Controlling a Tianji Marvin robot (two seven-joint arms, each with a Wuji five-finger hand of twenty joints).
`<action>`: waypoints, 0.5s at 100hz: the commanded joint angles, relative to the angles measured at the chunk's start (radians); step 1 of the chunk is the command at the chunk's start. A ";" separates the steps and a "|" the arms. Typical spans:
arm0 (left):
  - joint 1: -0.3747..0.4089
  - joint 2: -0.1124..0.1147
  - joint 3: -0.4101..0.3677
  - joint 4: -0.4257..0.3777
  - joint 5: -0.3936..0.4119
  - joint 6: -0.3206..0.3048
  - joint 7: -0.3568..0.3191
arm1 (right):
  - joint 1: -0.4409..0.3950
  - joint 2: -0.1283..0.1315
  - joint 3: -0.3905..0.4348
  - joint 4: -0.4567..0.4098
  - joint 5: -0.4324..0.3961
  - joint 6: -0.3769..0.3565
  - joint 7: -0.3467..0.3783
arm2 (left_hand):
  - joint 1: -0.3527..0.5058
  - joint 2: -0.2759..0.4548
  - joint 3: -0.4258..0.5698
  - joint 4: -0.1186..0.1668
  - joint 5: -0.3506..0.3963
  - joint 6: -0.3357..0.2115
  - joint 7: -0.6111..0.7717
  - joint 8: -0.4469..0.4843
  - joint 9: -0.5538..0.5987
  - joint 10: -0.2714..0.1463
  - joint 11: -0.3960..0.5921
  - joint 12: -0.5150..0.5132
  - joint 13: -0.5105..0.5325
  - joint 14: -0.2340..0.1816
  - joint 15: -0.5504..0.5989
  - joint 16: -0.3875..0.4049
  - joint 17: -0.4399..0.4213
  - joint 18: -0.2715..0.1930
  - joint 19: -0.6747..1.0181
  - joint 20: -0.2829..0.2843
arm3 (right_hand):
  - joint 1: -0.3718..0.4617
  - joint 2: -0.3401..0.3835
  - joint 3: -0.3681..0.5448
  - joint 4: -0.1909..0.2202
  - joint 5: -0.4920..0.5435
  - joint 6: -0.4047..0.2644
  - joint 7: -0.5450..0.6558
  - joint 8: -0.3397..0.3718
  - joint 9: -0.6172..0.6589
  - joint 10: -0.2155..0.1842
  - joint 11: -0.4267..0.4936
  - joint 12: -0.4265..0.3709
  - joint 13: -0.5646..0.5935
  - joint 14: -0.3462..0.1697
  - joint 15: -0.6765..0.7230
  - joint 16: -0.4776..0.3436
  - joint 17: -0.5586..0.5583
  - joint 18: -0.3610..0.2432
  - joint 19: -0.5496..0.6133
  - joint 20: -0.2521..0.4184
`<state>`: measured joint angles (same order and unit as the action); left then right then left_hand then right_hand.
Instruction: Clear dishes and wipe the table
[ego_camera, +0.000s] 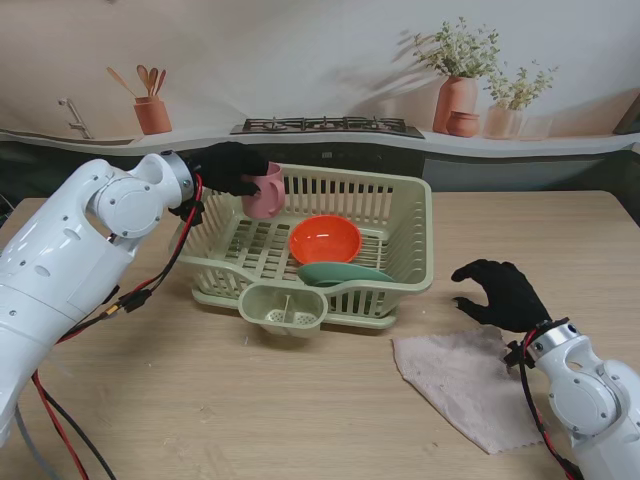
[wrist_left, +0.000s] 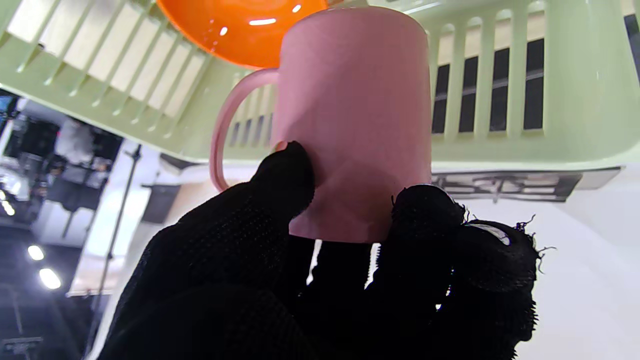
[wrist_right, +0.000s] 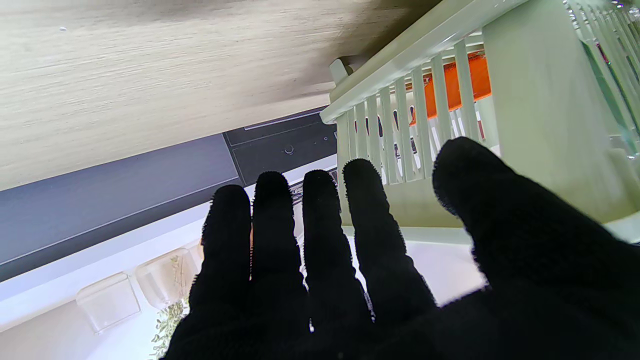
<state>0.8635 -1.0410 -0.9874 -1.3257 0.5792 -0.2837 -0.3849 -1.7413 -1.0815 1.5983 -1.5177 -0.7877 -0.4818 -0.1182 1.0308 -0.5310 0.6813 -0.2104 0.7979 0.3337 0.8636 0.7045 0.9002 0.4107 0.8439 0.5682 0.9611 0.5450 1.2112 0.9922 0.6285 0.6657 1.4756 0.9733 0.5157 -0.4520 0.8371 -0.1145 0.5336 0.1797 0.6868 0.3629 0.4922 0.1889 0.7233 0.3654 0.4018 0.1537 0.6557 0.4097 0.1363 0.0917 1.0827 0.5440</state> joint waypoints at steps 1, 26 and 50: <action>-0.011 -0.013 0.010 0.014 -0.001 0.017 -0.006 | -0.006 -0.002 -0.001 0.001 -0.001 0.001 0.011 | 0.099 0.069 0.096 0.033 0.017 -0.127 0.218 0.081 0.074 0.096 0.178 0.090 0.027 0.017 0.050 0.040 0.005 0.032 0.015 -0.004 | 0.010 0.008 0.019 0.044 0.010 -0.006 0.004 0.000 0.007 -0.014 0.004 0.008 -0.005 -0.016 0.001 0.000 -0.013 -0.021 -0.009 0.011; -0.044 -0.029 0.084 0.068 -0.015 0.062 0.024 | -0.005 -0.002 -0.004 0.003 0.000 0.005 0.012 | 0.100 0.068 0.094 0.033 0.016 -0.124 0.218 0.079 0.072 0.097 0.178 0.089 0.026 0.017 0.051 0.041 0.005 0.032 0.016 -0.004 | 0.011 0.007 0.019 0.044 0.010 -0.005 0.004 0.000 0.007 -0.013 0.004 0.008 -0.006 -0.015 0.001 0.000 -0.014 -0.021 -0.009 0.011; -0.071 -0.049 0.141 0.111 -0.042 0.097 0.063 | -0.003 -0.001 -0.005 0.007 -0.003 0.004 0.010 | 0.102 0.068 0.091 0.033 0.014 -0.124 0.218 0.076 0.072 0.097 0.179 0.088 0.025 0.016 0.052 0.041 0.005 0.032 0.016 -0.004 | 0.010 0.007 0.019 0.044 0.010 -0.005 0.004 0.000 0.007 -0.013 0.004 0.008 -0.006 -0.015 0.001 0.000 -0.013 -0.020 -0.009 0.011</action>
<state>0.8040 -1.0767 -0.8519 -1.2189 0.5419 -0.1901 -0.3193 -1.7407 -1.0817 1.5953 -1.5127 -0.7869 -0.4766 -0.1182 1.0308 -0.5310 0.6813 -0.2104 0.7974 0.3337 0.8636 0.7048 0.9002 0.4107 0.8441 0.5683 0.9611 0.5445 1.2114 0.9928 0.6285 0.6657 1.4756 0.9733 0.5157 -0.4521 0.8371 -0.1145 0.5336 0.1797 0.6868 0.3629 0.4922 0.1889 0.7233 0.3654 0.4018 0.1537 0.6557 0.4097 0.1363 0.0917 1.0827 0.5440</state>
